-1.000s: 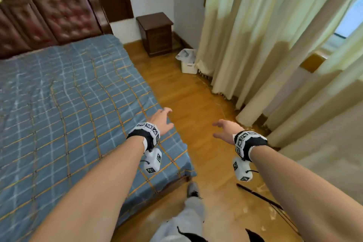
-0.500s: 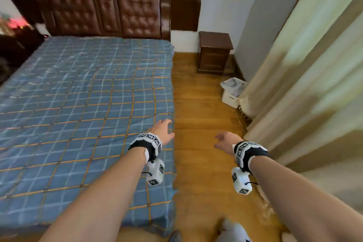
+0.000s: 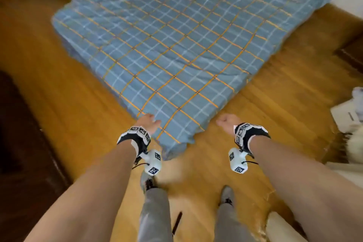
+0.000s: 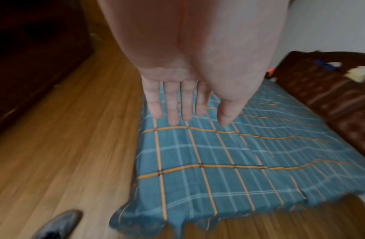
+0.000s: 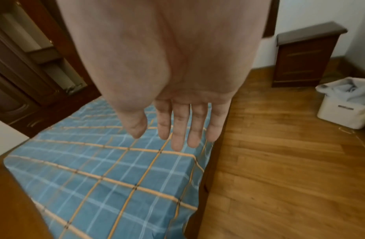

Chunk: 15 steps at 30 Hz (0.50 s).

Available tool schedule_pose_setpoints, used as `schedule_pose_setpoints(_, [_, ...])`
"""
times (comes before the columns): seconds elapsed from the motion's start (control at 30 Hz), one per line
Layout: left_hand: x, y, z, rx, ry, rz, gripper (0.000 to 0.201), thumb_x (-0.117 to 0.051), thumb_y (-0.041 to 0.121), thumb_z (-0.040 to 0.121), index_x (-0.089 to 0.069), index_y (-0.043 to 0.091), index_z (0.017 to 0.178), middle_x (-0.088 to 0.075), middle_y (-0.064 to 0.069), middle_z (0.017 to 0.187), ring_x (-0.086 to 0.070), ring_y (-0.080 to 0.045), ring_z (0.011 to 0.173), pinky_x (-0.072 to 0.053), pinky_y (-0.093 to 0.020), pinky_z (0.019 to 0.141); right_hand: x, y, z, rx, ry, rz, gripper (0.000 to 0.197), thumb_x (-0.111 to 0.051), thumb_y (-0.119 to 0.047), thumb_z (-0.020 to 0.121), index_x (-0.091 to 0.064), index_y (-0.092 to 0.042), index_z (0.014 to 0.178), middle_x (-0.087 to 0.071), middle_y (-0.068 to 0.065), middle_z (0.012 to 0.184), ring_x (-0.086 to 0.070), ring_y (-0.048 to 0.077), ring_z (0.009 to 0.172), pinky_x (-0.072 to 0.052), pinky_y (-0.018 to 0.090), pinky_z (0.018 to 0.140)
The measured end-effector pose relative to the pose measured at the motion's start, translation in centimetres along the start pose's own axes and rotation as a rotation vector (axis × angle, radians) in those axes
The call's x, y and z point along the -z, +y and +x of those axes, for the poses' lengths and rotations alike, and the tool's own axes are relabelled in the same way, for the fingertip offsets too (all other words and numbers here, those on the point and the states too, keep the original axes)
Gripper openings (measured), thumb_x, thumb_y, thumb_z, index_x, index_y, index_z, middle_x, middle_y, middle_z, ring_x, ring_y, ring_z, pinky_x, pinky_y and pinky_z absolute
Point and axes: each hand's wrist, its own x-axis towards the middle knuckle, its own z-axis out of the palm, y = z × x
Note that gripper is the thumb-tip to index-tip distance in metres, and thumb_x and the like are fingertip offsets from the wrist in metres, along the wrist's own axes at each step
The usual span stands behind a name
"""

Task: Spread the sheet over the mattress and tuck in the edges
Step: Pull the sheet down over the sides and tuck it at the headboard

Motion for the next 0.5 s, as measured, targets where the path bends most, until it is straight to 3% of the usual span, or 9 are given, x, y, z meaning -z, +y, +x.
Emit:
schedule_pose_setpoints(0.13, [-7.7, -3.7, 3.1, 0.116, -0.056, -0.09, 0.058, -0.06, 0.048, 0.088, -0.054, 0.005, 0.127, -0.06, -0.014, 0.126, -0.057, -0.031, 0.117, -0.046, -0.036, 0.093, -7.0, 1.5, 5.0, -0.02, -0.085, 0.045, 0.043, -0.051, -0.035, 0.099, -0.061, -0.002, 0.126, -0.06, 0.016, 0.13, -0.055, 0.031, 0.12, -0.041, 0.03, 0.095])
schedule_pose_setpoints(0.2, [-11.5, -5.2, 5.9, 0.134, -0.115, -0.048, 0.05, -0.06, 0.058, 0.083, -0.063, 0.01, 0.097, -0.066, -0.01, 0.095, -0.064, -0.031, 0.098, -0.048, -0.035, 0.071, -11.6, 1.9, 8.4, -0.028, -0.123, 0.079, 0.05, -0.047, -0.043, 0.099, -0.059, -0.005, 0.13, -0.056, 0.016, 0.136, -0.052, 0.032, 0.125, -0.039, 0.035, 0.104])
schedule_pose_setpoints(0.27, [-15.3, -6.9, 8.8, 0.138, -0.191, -0.034, 0.049, -0.061, 0.061, 0.079, -0.056, 0.015, 0.067, -0.057, -0.007, 0.067, -0.066, -0.03, 0.073, -0.045, -0.036, 0.057, -16.7, 2.4, 12.0, -0.028, -0.144, 0.138, 0.053, -0.046, -0.048, 0.098, -0.059, -0.008, 0.13, -0.055, 0.016, 0.138, -0.051, 0.033, 0.126, -0.037, 0.044, 0.109])
schedule_pose_setpoints(0.3, [-17.2, -7.9, 10.5, 0.132, -0.214, -0.03, 0.052, -0.062, 0.063, 0.077, -0.058, 0.011, 0.068, -0.058, -0.013, 0.067, -0.065, -0.031, 0.069, -0.046, -0.039, 0.056, -19.1, 2.7, 13.9, -0.038, -0.137, 0.193, 0.054, -0.048, -0.051, 0.096, -0.061, -0.008, 0.128, -0.057, 0.017, 0.135, -0.053, 0.033, 0.123, -0.038, 0.046, 0.107])
schedule_pose_setpoints(0.33, [-19.0, -8.9, 12.1, 0.122, -0.22, -0.024, 0.058, -0.063, 0.066, 0.073, -0.065, 0.008, 0.08, -0.063, -0.017, 0.077, -0.067, -0.033, 0.073, -0.049, -0.041, 0.059, -21.4, 3.1, 15.7, -0.066, -0.127, 0.23, 0.059, -0.049, -0.057, 0.093, -0.063, -0.01, 0.124, -0.06, 0.016, 0.129, -0.056, 0.033, 0.117, -0.041, 0.047, 0.104])
schedule_pose_setpoints(0.4, [-22.5, -11.1, 15.4, 0.09, -0.201, -0.019, 0.07, -0.061, 0.078, 0.06, -0.067, 0.017, 0.095, -0.067, -0.015, 0.087, -0.067, -0.032, 0.081, -0.054, -0.039, 0.065, -25.5, 3.9, 18.9, -0.142, -0.111, 0.288, 0.08, -0.045, -0.081, 0.077, -0.064, -0.015, 0.116, -0.065, 0.011, 0.113, -0.061, 0.032, 0.104, -0.048, 0.047, 0.096])
schedule_pose_setpoints(0.47, [-24.8, -12.7, 17.5, 0.066, -0.141, -0.014, 0.071, -0.058, 0.08, 0.056, -0.063, 0.019, 0.092, -0.068, -0.004, 0.087, -0.065, -0.028, 0.081, -0.055, -0.038, 0.069, -28.9, 5.4, 22.0, -0.156, -0.107, 0.393, 0.096, -0.042, -0.097, 0.055, -0.062, -0.022, 0.111, -0.062, 0.006, 0.108, -0.061, 0.032, 0.102, -0.049, 0.052, 0.094])
schedule_pose_setpoints(0.5, [-25.6, -13.4, 18.1, 0.052, -0.102, -0.026, 0.068, -0.057, 0.077, 0.057, -0.065, 0.018, 0.089, -0.069, -0.002, 0.083, -0.066, -0.028, 0.079, -0.055, -0.038, 0.068, -29.8, 5.7, 22.5, -0.133, -0.096, 0.472, 0.088, -0.046, -0.095, 0.056, -0.061, -0.023, 0.105, -0.063, 0.006, 0.105, -0.064, 0.029, 0.099, -0.051, 0.052, 0.093])
